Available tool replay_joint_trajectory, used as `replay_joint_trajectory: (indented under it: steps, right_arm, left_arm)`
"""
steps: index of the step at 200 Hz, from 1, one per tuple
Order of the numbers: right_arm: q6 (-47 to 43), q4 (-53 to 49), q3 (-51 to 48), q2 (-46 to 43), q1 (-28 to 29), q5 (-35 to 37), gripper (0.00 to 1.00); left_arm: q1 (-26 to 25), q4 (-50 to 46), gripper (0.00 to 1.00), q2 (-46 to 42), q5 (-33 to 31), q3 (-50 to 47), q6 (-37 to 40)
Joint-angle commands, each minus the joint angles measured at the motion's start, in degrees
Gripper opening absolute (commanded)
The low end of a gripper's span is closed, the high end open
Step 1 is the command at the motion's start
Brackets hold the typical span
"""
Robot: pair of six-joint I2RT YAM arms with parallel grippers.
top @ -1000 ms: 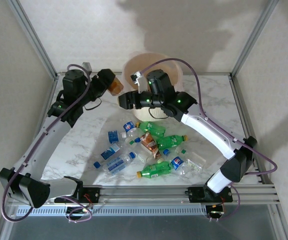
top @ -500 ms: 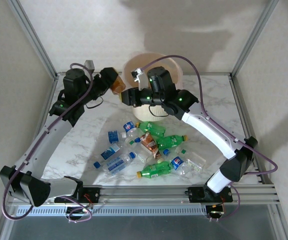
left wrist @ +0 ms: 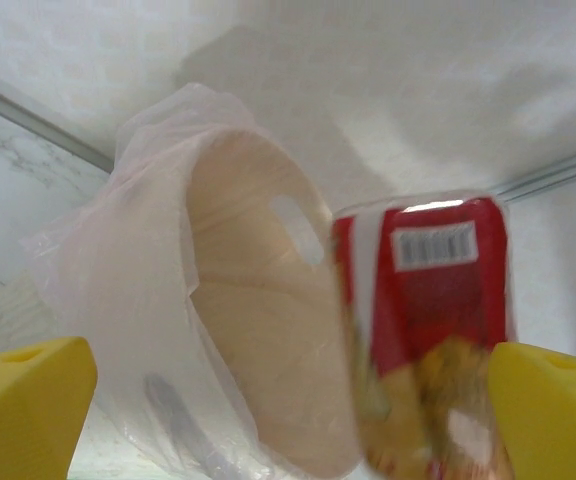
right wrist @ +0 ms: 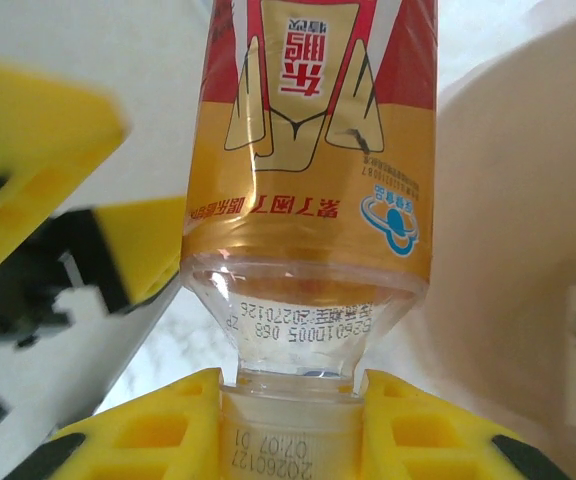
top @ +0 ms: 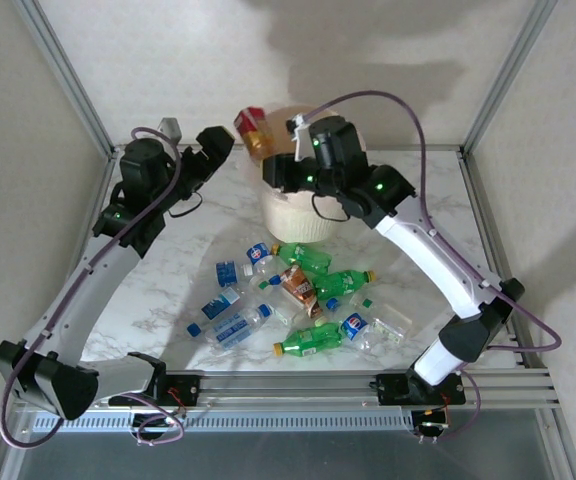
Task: Put the plastic bottles in the bin
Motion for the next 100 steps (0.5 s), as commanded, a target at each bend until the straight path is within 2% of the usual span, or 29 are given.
replay_joint_trajectory:
  steps: [1,42,100]
  right_arm:
    - [-0.28,-6.47,4.78,2.85,-2.18,5.94,0.24]
    - [-0.01,-12.30,8.04,6.68,-6.42,7.10,0.24]
    - [-0.61,-14.48,8.65,10.28,-7.45,9.09,0.25]
  left_arm:
    - [-0.35,0.81,1.00,-1.62,-1.46,0.17,1.58]
    - [-0.90,-0.43,0.99,-1.31,-2.71,-1.31,2.62]
    - [-3.59,0.24,0.99,-0.78,-4.44,-3.84,3.14]
